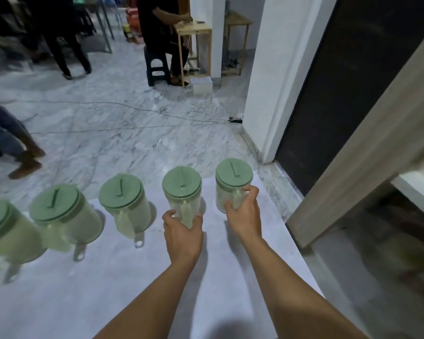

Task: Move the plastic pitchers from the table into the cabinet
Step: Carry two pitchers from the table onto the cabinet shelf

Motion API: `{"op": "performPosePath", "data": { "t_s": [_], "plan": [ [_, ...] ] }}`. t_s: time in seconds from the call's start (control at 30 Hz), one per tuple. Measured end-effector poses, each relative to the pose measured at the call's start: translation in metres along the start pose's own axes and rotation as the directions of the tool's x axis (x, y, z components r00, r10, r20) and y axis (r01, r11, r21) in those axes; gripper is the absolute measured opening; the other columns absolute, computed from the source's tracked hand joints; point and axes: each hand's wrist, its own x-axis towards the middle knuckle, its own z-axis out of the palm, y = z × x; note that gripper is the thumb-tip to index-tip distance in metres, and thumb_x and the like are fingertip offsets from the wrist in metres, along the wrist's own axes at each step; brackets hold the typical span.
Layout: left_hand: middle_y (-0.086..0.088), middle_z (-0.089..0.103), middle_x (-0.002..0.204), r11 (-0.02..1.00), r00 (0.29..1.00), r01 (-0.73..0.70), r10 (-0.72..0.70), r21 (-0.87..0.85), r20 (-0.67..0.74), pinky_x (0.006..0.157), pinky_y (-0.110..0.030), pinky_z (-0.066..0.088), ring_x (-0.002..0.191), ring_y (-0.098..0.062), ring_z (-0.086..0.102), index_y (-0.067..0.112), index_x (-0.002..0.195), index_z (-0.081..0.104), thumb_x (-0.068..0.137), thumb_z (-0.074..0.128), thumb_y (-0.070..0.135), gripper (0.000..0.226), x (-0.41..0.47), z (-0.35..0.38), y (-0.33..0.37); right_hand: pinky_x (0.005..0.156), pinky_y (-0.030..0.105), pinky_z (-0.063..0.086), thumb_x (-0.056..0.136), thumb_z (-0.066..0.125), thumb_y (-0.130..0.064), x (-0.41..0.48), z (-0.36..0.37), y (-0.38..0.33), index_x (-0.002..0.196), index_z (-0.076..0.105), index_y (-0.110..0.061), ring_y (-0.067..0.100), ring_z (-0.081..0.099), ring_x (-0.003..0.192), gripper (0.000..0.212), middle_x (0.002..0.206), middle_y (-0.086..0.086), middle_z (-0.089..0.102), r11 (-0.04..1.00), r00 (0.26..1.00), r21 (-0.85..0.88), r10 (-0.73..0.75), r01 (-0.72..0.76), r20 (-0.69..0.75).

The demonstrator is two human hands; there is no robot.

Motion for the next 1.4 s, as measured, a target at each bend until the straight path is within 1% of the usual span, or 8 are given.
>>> {"op": "performPosePath", "data": {
  "t_s": [0.1, 0.23, 0.4, 0.7, 0.9, 1.2, 1.3, 1.4],
  "plan": [
    [-0.001, 0.063, 0.105, 1.0, 1.0, 0.02, -0.02, -0.011, 0.018, 0.078, -0.03, 0.039, 0.093, -0.022, 0.056, 0.017, 0.115, 0.051, 0.084, 0.068, 0.043, 0.044, 0.009, 0.007, 0.001, 0.078, 0.041, 0.051, 0.092, 0.066, -0.024, 0.012, 0.008, 0.003, 0.118, 0.033, -0.022, 0.035, 0.064, 0.096, 0.042, 0.109, 0.009, 0.064, 0.98, 0.991, 0.15, 0.136, -0.132, -0.014],
    [0.002, 0.062, 0.093, 1.0, 0.998, -0.026, 0.026, 0.001, 0.049, 0.076, -0.031, 0.038, 0.085, -0.02, 0.052, 0.019, 0.102, 0.059, 0.089, 0.062, 0.044, 0.029, 0.017, 0.012, 0.004, 0.075, 0.031, 0.045, 0.088, 0.073, -0.027, 0.027, 0.014, 0.007, 0.109, 0.058, -0.017, 0.029, 0.062, 0.089, 0.028, 0.101, 0.008, 0.069, 0.95, 0.976, 0.225, 0.214, -0.218, 0.042],
    [-0.003, 0.062, 0.095, 0.996, 0.995, -0.086, 0.087, -0.029, 0.043, 0.076, -0.032, 0.041, 0.087, -0.025, 0.056, 0.014, 0.103, 0.058, 0.094, 0.058, 0.034, 0.022, 0.03, 0.015, 0.01, 0.082, 0.036, 0.052, 0.092, 0.065, -0.026, 0.031, 0.021, 0.008, 0.111, 0.066, -0.013, 0.035, 0.067, 0.097, 0.023, 0.104, 0.014, 0.073, 0.954, 0.983, 0.24, 0.172, -0.181, 0.058],
    [-0.007, 0.066, 0.083, 0.971, 0.967, -0.238, 0.239, -0.015, 0.084, 0.059, -0.032, 0.039, 0.076, -0.024, 0.06, 0.011, 0.092, 0.057, 0.094, 0.055, 0.029, 0.019, 0.034, -0.006, 0.047, 0.071, 0.033, 0.049, 0.09, 0.064, -0.026, 0.023, -0.016, -0.026, 0.097, 0.068, -0.013, 0.031, 0.067, 0.086, 0.015, 0.091, 0.01, 0.072, 0.964, 0.997, 0.255, 0.07, -0.07, 0.01],
    [-0.007, 0.068, 0.082, 0.93, 0.923, -0.364, 0.368, -0.057, 0.11, 0.064, -0.035, 0.045, 0.077, -0.024, 0.062, 0.009, 0.089, 0.061, 0.093, 0.055, 0.033, 0.025, 0.025, -0.04, 0.1, 0.061, 0.029, 0.043, 0.088, 0.068, -0.024, -0.007, -0.063, -0.067, 0.091, 0.069, -0.011, 0.024, 0.065, 0.074, 0.013, 0.078, 0.005, 0.07, 0.96, 0.997, 0.28, 0.03, -0.011, -0.065],
    [0.002, 0.07, 0.07, 0.792, 0.755, -0.573, 0.611, -0.211, 0.239, 0.057, -0.025, 0.041, 0.07, -0.014, 0.064, 0.011, 0.078, 0.063, 0.089, 0.054, 0.03, 0.024, -0.034, -0.124, 0.175, 0.062, 0.035, 0.046, 0.087, 0.066, -0.022, -0.116, -0.139, -0.129, 0.076, 0.064, -0.015, 0.025, 0.059, 0.067, 0.013, 0.076, 0.008, 0.068, 0.944, 0.938, 0.328, 0.07, 0.048, -0.338],
    [0.0, 0.069, 0.068, 0.748, 0.703, -0.603, 0.663, -0.278, 0.258, 0.053, -0.024, 0.036, 0.068, -0.013, 0.063, 0.009, 0.08, 0.063, 0.087, 0.054, 0.028, 0.023, -0.065, -0.152, 0.19, 0.058, 0.031, 0.041, 0.086, 0.065, -0.018, -0.164, -0.166, -0.148, 0.079, 0.065, -0.011, 0.023, 0.056, 0.063, 0.009, 0.072, 0.009, 0.064, 0.94, 0.882, 0.333, 0.098, 0.07, -0.46],
    [-0.003, 0.069, 0.068, 0.705, 0.636, -0.622, 0.709, -0.341, 0.305, 0.055, -0.026, 0.041, 0.068, -0.017, 0.065, 0.008, 0.081, 0.064, 0.086, 0.053, 0.029, 0.024, -0.101, -0.175, 0.198, 0.066, 0.032, 0.047, 0.086, 0.067, -0.022, -0.217, -0.192, -0.16, 0.081, 0.064, -0.015, 0.02, 0.062, 0.07, 0.009, 0.078, 0.006, 0.069, 0.932, 0.808, 0.354, 0.148, 0.079, -0.57]
  ]
}}
